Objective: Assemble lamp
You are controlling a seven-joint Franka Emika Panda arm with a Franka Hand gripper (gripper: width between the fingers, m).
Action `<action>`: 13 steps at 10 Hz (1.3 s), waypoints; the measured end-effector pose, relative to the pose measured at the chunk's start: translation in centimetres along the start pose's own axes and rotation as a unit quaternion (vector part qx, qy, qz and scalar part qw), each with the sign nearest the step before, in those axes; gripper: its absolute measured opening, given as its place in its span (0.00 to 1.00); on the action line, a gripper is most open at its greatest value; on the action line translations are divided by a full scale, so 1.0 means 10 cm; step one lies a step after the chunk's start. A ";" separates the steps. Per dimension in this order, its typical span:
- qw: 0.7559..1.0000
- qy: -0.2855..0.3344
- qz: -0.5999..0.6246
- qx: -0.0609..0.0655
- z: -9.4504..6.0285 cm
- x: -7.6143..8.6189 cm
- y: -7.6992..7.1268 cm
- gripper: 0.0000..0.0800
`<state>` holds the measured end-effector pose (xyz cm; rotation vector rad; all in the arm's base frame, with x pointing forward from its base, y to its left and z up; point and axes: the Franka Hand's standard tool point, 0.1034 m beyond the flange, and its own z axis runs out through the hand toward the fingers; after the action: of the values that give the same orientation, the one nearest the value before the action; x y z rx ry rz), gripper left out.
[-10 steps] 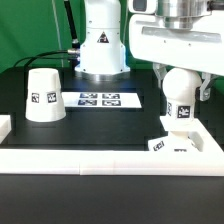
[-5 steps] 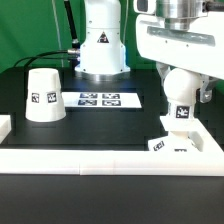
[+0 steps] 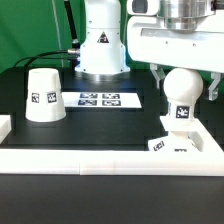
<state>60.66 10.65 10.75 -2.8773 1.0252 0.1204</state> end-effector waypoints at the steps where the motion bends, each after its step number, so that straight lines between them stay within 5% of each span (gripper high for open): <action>1: 0.999 0.000 -0.038 0.000 0.00 0.00 0.00 0.87; 7: 0.952 0.006 -0.305 -0.010 -0.02 0.02 0.01 0.87; 13: 0.838 0.008 -0.546 -0.017 -0.05 0.07 -0.01 0.87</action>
Offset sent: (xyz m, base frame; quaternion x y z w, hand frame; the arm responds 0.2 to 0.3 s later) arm 0.0031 -0.0007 0.0087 -0.0083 0.0066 -0.2963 0.9550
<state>61.31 10.22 11.22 -2.9802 -0.7141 0.0253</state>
